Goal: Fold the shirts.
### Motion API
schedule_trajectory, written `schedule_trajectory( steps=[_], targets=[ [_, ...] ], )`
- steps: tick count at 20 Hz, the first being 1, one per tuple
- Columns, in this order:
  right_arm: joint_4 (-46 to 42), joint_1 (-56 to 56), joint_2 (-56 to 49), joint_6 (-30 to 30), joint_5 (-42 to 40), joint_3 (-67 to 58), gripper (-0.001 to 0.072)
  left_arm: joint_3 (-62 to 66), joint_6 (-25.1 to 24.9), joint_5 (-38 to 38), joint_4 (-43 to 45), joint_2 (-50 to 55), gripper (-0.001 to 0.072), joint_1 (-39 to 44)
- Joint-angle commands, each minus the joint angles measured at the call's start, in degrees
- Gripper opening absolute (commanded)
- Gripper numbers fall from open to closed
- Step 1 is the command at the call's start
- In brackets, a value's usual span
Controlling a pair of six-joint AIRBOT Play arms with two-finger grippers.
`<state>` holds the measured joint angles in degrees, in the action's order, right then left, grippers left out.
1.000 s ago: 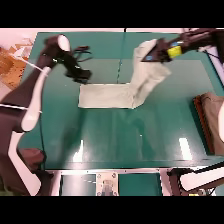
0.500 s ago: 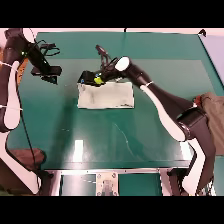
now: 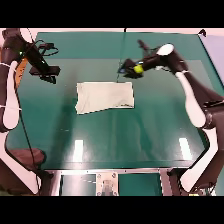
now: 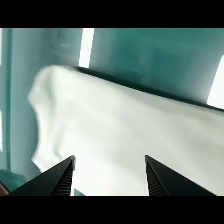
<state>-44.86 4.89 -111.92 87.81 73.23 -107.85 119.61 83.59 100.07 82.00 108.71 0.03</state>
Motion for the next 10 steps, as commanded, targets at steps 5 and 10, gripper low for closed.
schedule_trajectory(
  steps=[5, 10],
  targets=[
    [1.95, -9.09, 0.48, -5.20, 3.98, 17.55, 0.0492, 0.07, 0.09, -0.63, 0.31, 0.00, 0.0020, -0.02],
    [12.59, -0.68, 0.44, -9.77, -7.13, 24.06, 0.0504, 0.07, 0.39, -0.59, 0.28, 0.00, 0.0020, -0.02]
  ],
)
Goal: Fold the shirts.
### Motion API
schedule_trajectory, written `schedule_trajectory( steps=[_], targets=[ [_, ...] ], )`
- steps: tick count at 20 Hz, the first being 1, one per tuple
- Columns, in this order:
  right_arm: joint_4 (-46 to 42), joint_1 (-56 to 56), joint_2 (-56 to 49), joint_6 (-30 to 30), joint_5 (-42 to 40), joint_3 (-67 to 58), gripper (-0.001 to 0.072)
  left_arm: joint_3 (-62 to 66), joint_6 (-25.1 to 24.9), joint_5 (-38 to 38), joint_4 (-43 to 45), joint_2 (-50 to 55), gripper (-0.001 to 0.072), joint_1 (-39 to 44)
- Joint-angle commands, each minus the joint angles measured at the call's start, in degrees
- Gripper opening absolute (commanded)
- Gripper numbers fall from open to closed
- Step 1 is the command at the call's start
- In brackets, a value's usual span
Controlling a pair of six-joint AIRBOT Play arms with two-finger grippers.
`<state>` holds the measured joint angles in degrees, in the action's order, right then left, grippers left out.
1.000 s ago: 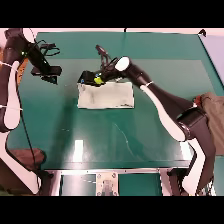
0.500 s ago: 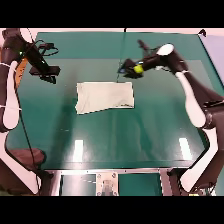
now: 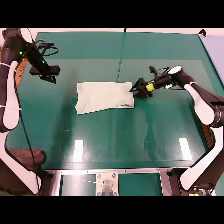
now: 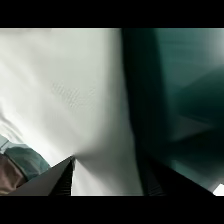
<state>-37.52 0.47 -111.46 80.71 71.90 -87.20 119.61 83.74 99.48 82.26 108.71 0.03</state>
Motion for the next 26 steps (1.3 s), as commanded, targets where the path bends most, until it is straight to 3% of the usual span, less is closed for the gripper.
schedule_trajectory(
  steps=[1, 4, 8, 13, 17, 22, 26],
  targets=[
    [5.62, 5.81, -0.02, -2.75, -7.10, 3.10, 0.0472, 0.07, 0.22, 0.02, 0.02, 0.00, 0.0020, -0.02],
    [5.57, 9.42, 0.11, -2.75, -7.85, -0.22, 0.0021, 0.07, 0.20, 0.17, 0.02, 0.00, 0.0020, -0.02],
    [0.24, 6.01, 5.18, 2.10, -5.44, -7.87, 0.0018, 0.07, 0.20, 0.63, 0.02, 0.00, 0.0020, -0.02],
    [-14.67, -10.67, 16.48, 9.77, 4.50, -15.58, 0.0017, 0.07, 0.22, 0.59, 0.00, 0.00, 0.0020, -0.02],
    [-19.98, -27.98, 22.12, 10.32, 7.67, -16.61, 0.0017, -2.80, 0.24, 0.59, -0.15, -0.02, 0.0020, -0.02],
    [-20.17, -48.70, 23.37, 10.12, 7.65, -17.73, 0.0017, -4.20, 1.60, -0.48, -0.13, 0.00, 0.0020, -0.02],
    [-20.17, -57.96, 23.37, 8.37, 7.80, -20.44, 0.0017, -4.20, 3.28, -1.51, -0.15, 0.00, 0.0019, -0.02]
  ],
)
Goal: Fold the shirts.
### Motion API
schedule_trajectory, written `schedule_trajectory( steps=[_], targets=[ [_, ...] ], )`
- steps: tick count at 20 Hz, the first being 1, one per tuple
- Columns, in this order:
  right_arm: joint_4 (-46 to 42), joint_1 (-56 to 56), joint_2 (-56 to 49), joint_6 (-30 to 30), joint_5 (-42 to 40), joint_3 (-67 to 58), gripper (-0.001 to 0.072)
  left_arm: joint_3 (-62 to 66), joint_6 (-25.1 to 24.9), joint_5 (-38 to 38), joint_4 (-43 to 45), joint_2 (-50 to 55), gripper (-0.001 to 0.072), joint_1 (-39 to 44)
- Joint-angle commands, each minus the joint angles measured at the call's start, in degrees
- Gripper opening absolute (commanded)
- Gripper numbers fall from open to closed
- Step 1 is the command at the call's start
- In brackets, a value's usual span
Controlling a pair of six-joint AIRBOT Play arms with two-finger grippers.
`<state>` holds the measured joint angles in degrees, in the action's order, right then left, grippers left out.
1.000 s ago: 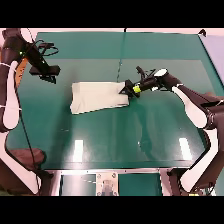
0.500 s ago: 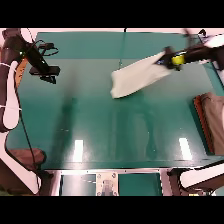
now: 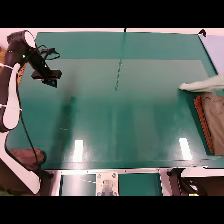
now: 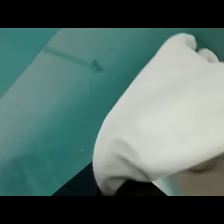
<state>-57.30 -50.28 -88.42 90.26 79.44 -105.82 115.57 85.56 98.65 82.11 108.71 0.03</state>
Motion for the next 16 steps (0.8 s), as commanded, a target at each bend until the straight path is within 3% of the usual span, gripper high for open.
schedule_trajectory(
  steps=[1, 6, 11, 16],
  targets=[
    [-0.39, -8.52, 0.33, -1.18, 0.76, -3.30, 0.0017, -0.15, 1.46, -0.66, 0.00, 0.00, 0.0020, -0.02],
    [-1.84, -11.80, 0.39, -0.28, 9.07, -11.15, 0.0018, -0.15, 1.46, -0.50, -0.04, 0.00, 0.0020, -0.02],
    [-17.66, -11.69, 0.37, 1.14, 23.26, -9.38, 0.0017, -0.15, 1.42, -0.07, -0.09, -0.02, 0.0019, -0.02],
    [-22.47, -12.13, 0.57, 2.51, 25.90, -6.34, 0.0018, -0.15, 1.42, -0.04, -0.28, -0.02, 0.0020, 0.00]
  ],
)
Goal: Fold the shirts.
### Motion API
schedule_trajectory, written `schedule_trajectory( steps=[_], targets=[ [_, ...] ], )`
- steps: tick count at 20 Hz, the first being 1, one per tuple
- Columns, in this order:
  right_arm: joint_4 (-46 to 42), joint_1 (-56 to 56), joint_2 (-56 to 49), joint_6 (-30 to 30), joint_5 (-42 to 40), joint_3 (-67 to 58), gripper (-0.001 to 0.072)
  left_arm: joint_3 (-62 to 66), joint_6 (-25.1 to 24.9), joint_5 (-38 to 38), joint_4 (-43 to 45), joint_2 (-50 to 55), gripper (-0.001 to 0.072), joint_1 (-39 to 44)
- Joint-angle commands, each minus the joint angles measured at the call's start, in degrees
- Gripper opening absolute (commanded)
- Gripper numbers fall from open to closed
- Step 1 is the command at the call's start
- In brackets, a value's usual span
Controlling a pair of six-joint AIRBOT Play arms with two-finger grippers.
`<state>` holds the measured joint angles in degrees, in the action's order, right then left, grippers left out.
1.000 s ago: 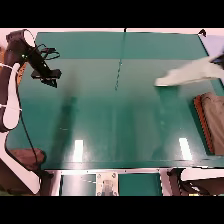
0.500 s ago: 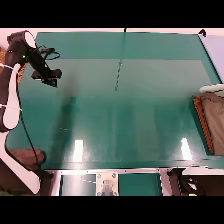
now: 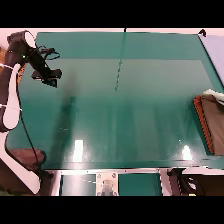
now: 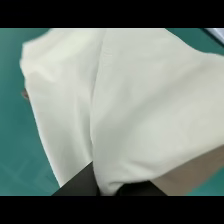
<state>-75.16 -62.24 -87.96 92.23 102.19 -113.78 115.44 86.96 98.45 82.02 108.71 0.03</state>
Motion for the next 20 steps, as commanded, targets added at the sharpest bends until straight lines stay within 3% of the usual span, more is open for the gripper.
schedule_trajectory(
  steps=[1, 7, 8, 9, 11, 13, 14, 15, 16, 20],
  targets=[
    [-4.61, -0.17, 0.11, 0.57, 3.15, 3.28, 0.0018, -0.02, 0.02, 0.15, -0.24, -0.02, 0.0019, -0.02],
    [-13.64, -0.17, 0.11, 0.59, 3.26, 19.19, 0.0025, -0.02, 0.02, 0.13, -0.24, -0.02, 0.0020, -0.02],
    [-16.09, -0.20, 0.11, 0.61, 3.28, 22.03, 0.0135, -0.02, 0.02, 0.13, -0.33, -0.02, 0.0020, -0.02],
    [-19.04, -0.20, 0.11, 0.63, 3.30, 24.87, 0.0304, -0.02, 0.02, 0.13, -0.68, -0.02, 0.0020, -0.02],
    [-23.93, -0.20, 0.11, 1.62, 3.32, 28.20, 0.0433, -0.02, -0.02, 0.00, -2.01, -0.02, 0.0020, -0.02],
    [-24.02, -0.15, 0.11, 5.99, 3.32, 28.04, 0.0405, -0.02, -1.53, -1.09, -4.00, -0.07, 0.0019, -0.02],
    [-22.23, 0.26, 0.09, 6.91, 3.26, 27.23, 0.0297, 0.04, -2.25, -1.57, -5.40, -0.26, 0.0019, 0.04],
    [-19.21, 1.07, 0.09, 6.95, 2.43, 25.99, 0.0082, 0.15, -2.62, -2.27, -6.05, -0.70, 0.0019, 0.04],
    [-15.76, 2.40, 0.09, 6.99, 0.81, 24.50, 0.0019, 0.20, -2.58, -3.45, -6.21, -1.42, 0.0018, 0.04],
    [-0.33, 12.50, 0.37, 4.98, -8.96, 18.69, 0.0018, 0.17, -1.42, -4.83, -7.63, -6.84, 0.0019, 0.04]
  ],
)
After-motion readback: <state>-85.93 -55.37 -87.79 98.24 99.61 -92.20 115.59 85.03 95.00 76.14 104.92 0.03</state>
